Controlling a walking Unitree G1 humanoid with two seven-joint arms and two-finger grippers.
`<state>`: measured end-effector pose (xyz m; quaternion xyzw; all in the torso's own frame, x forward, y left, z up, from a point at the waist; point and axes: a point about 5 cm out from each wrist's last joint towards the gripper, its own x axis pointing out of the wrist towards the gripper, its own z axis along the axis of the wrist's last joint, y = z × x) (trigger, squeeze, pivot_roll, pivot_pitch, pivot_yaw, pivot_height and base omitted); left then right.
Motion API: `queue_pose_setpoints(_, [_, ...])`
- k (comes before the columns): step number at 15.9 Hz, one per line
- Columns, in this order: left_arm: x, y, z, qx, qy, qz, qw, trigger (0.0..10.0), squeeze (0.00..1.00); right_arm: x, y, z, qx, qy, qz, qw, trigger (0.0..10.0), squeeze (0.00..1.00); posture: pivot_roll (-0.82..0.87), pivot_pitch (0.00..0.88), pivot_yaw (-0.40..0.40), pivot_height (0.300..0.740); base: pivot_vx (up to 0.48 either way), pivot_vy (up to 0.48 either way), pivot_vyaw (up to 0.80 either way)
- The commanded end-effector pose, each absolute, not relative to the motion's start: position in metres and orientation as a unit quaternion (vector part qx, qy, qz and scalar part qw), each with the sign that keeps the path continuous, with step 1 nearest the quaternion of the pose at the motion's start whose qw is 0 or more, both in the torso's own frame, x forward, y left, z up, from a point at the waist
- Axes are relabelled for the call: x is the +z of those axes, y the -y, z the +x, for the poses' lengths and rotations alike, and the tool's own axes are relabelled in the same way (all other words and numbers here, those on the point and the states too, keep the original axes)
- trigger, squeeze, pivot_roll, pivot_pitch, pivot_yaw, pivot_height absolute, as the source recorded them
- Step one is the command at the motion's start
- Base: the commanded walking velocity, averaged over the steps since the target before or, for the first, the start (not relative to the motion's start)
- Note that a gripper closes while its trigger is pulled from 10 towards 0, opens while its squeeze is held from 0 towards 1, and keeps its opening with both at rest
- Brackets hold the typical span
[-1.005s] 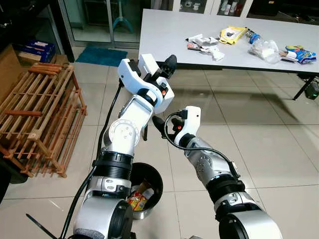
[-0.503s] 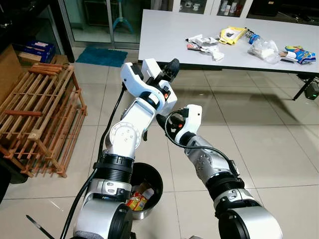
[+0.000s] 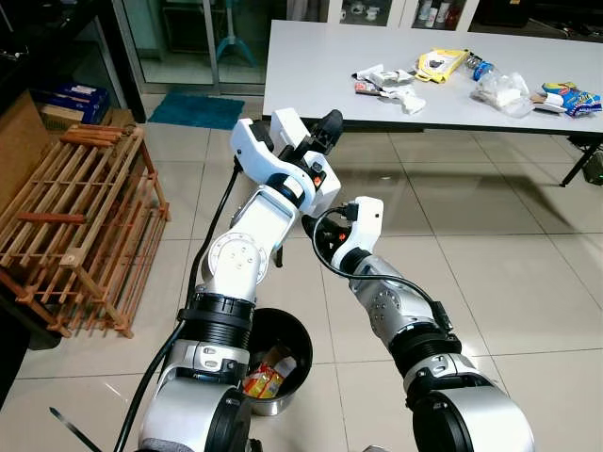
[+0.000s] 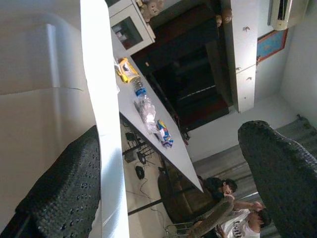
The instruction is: Picking trash to rubbish bin
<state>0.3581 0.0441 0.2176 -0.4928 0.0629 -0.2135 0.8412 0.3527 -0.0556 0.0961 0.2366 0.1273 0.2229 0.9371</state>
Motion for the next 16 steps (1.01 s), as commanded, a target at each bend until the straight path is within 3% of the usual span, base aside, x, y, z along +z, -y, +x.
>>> queue_pose_setpoints(1, [0.2207, 0.0302, 0.3271, -0.269, -0.114, -0.579, 0.761, 10.0, 0.0, 0.1047, 0.0464, 0.3551, 0.231, -0.115, 0.245, 0.935, 0.0, 0.0, 0.02, 0.015, -0.037, 0.716, 0.0, 0.0, 0.0])
queue_pose_setpoints(16, [0.2207, 0.0302, 0.3271, -0.269, -0.114, -0.579, 0.761, 10.0, 0.0, 0.1047, 0.0464, 0.3551, 0.231, -0.115, 0.245, 0.935, 0.0, 0.0, 0.02, 0.015, -0.037, 0.716, 0.0, 0.0, 0.0])
